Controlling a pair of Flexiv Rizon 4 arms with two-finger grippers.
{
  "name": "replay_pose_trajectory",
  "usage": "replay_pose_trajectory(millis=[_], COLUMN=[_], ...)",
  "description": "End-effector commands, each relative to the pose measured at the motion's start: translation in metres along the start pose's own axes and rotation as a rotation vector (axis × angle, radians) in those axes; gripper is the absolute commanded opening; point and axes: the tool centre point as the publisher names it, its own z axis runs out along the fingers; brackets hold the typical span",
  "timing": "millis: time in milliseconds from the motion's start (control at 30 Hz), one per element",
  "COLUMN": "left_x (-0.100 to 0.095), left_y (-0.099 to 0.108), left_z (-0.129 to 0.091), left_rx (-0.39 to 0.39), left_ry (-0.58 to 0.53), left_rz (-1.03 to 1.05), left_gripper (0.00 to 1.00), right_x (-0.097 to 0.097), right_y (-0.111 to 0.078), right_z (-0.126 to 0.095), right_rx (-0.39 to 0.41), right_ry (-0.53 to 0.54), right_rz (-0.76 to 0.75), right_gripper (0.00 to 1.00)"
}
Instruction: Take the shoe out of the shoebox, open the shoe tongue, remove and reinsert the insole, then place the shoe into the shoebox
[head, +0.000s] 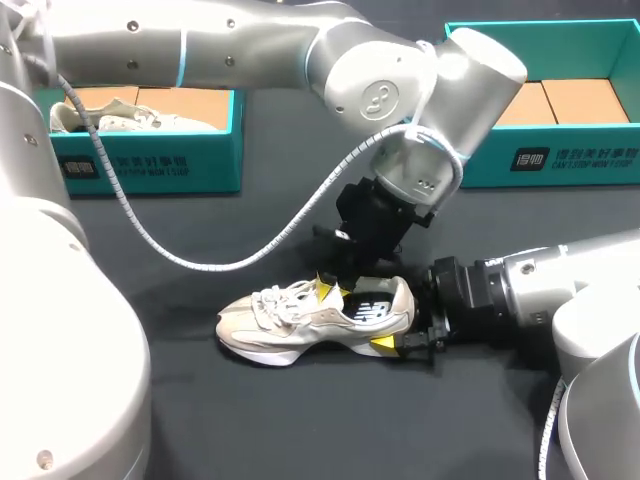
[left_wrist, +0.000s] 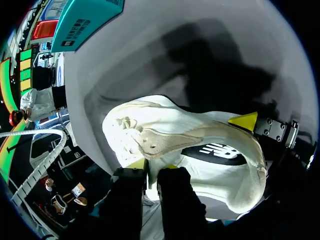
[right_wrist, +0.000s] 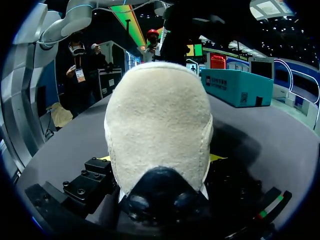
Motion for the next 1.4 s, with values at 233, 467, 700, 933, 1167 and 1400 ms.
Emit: replay_pose_trajectory(millis=[233,467,700,933,1167,1400], left_x=[-0.037,-0.06,-0.071,-0.077,-0.084,-0.084], left_y=[0.013,0.011,0.01,0.004,-0.003,-0.003], left_z=[0.008,0.012,0.021,0.03,0.036,0.036], left_rx=[0.05,0.058,0.068,0.066,-0.006,-0.006], left_ry=[0.225,0.421,0.536,0.618,0.668,0.668], left_rz=[-0.038,-0.033,-0.016,-0.005,0.017,0.017], left_gripper=[0.0,0.0,0.0,0.0,0.0,0.0], right_x=[0.002,0.002,0.002,0.002,0.002,0.002], right_y=[0.0,0.0,0.0,0.0,0.0,0.0], right_z=[0.0,0.0,0.0,0.0,0.0,0.0], right_rx=[0.006,0.006,0.006,0.006,0.006,0.006], right_ry=[-0.001,-0.001,-0.001,-0.001,-0.001,-0.001], right_rz=[0.0,0.0,0.0,0.0,0.0,0.0], right_gripper=[0.0,0.0,0.0,0.0,0.0,0.0])
